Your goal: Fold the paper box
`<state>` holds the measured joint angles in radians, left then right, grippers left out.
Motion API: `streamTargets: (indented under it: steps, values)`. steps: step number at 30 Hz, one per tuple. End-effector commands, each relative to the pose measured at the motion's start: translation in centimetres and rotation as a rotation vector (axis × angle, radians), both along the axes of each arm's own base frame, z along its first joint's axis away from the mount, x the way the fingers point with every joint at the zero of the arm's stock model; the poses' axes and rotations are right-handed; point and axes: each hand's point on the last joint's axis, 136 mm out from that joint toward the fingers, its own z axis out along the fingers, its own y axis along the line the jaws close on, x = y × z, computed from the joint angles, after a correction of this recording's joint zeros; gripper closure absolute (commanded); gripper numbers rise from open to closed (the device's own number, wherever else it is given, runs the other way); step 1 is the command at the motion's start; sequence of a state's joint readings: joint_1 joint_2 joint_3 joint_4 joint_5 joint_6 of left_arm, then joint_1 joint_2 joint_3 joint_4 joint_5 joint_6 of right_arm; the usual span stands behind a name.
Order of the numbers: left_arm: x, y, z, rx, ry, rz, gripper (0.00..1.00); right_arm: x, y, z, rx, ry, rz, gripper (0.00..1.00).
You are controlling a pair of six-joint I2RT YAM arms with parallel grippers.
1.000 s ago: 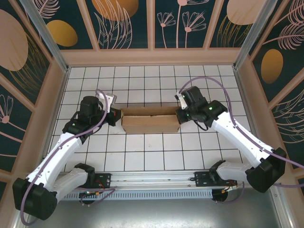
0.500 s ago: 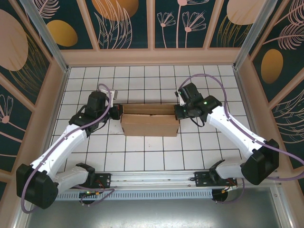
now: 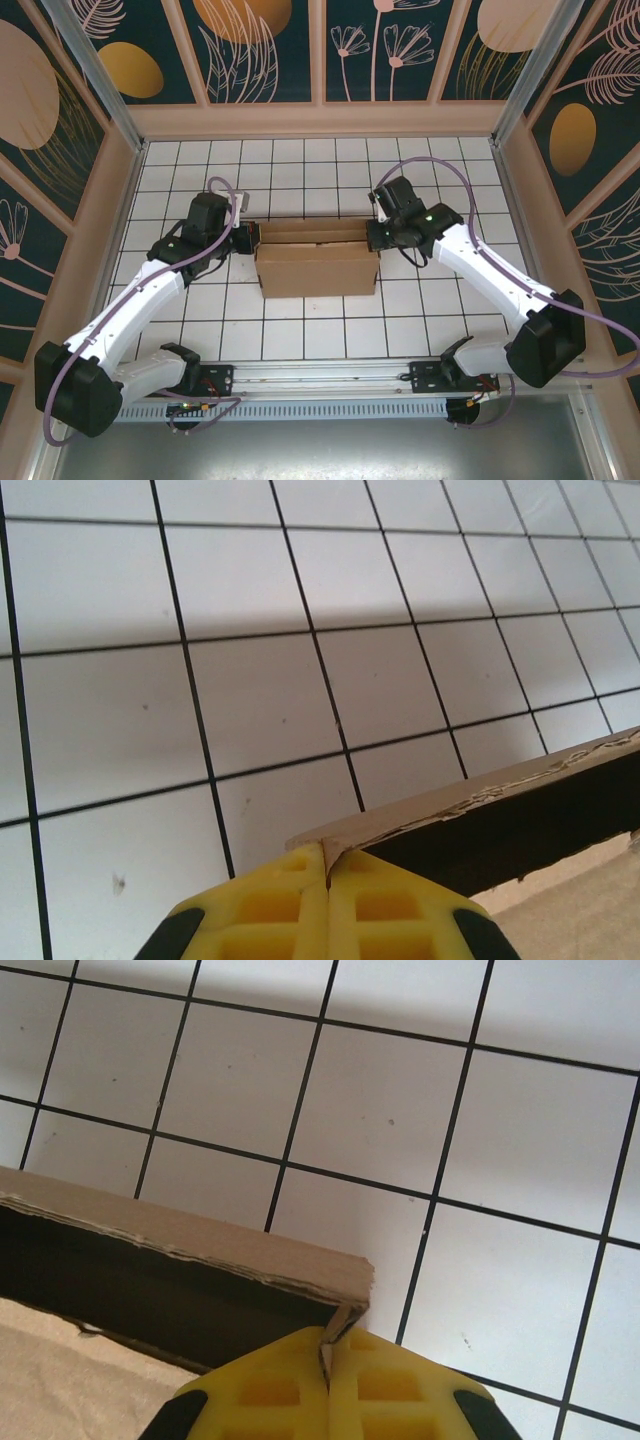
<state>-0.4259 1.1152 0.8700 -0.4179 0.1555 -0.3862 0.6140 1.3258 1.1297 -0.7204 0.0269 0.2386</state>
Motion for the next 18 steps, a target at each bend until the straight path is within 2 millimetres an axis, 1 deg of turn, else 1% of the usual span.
streamTargets:
  steps: [1, 3, 7, 10, 12, 14, 18]
  values:
    - [-1.8, 0.1, -1.4, 0.031, 0.117, -0.008, 1.0, -0.5, 0.0, -1.8, -0.004, 0.055, -0.015, 1.0]
    - [-1.8, 0.0, -1.1, 0.018, 0.124, -0.006, 1.0, -0.3, -0.3, -1.8, -0.022, 0.045, -0.024, 1.0]
    - [-2.2, -0.2, -1.7, 0.004, 0.126, -0.011, 1.0, 0.1, -0.5, -1.1, -0.025, 0.003, -0.036, 1.0]
    - [-2.2, -0.1, -1.8, -0.003, 0.113, -0.004, 1.0, 0.3, -0.1, 0.1, 0.014, -0.053, -0.025, 1.0]
    - [-1.9, 0.1, -1.4, 0.0, 0.087, 0.003, 1.0, 0.4, 0.2, 1.2, 0.05, -0.093, -0.017, 1.0]
    - [-1.9, 0.2, -0.9, 0.007, 0.055, 0.001, 1.0, 0.5, 0.2, 2.4, 0.075, -0.137, -0.017, 0.95]
    - [-1.9, 0.2, 0.2, 0.003, 0.003, -0.007, 1.0, 0.6, 0.0, 4.5, 0.113, -0.218, -0.011, 0.8]
